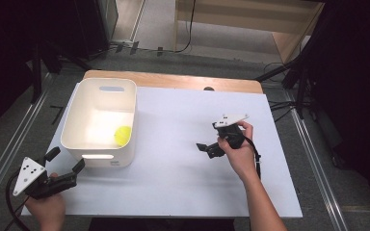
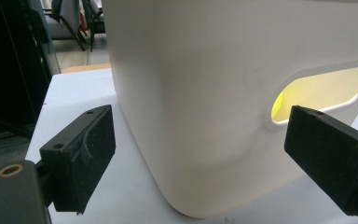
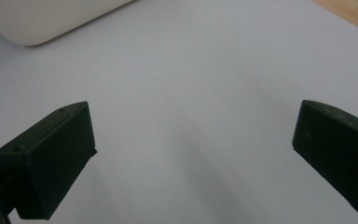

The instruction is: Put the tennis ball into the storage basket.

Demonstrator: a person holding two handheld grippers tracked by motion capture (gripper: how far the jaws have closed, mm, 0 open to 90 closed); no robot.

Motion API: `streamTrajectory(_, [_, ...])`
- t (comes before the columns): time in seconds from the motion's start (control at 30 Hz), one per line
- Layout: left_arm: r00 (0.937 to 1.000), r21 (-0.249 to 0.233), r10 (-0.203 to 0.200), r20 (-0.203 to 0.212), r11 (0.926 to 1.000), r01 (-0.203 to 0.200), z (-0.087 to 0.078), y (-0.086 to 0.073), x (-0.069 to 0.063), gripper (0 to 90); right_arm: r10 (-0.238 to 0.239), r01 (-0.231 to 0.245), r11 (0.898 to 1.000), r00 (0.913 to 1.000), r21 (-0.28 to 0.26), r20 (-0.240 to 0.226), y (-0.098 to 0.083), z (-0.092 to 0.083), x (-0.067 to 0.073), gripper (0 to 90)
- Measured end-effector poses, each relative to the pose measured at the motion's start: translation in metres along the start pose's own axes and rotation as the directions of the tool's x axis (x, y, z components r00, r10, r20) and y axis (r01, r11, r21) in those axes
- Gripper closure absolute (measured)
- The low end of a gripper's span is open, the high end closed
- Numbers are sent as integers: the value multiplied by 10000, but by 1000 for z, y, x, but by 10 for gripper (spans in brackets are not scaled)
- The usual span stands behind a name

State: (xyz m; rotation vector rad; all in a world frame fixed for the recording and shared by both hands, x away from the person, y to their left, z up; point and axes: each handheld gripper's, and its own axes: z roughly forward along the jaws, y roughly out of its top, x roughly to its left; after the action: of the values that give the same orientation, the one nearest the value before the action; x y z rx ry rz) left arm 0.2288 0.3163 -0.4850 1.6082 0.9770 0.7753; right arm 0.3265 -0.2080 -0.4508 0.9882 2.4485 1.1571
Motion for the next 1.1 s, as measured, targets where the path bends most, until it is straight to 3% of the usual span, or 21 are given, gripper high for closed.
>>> streamTrajectory(0.67, [10000, -16, -79, 47, 10000, 79, 0, -1, 1, 86, 628, -607, 9951, 9977, -778, 241, -55, -40, -8, 0])
streamTrajectory(1.1, [10000, -5, -31, 35, 10000, 31, -2, -1, 1, 85, 1367, -1298, 9785, 9901, -1604, 328, -110, -68, -14, 0])
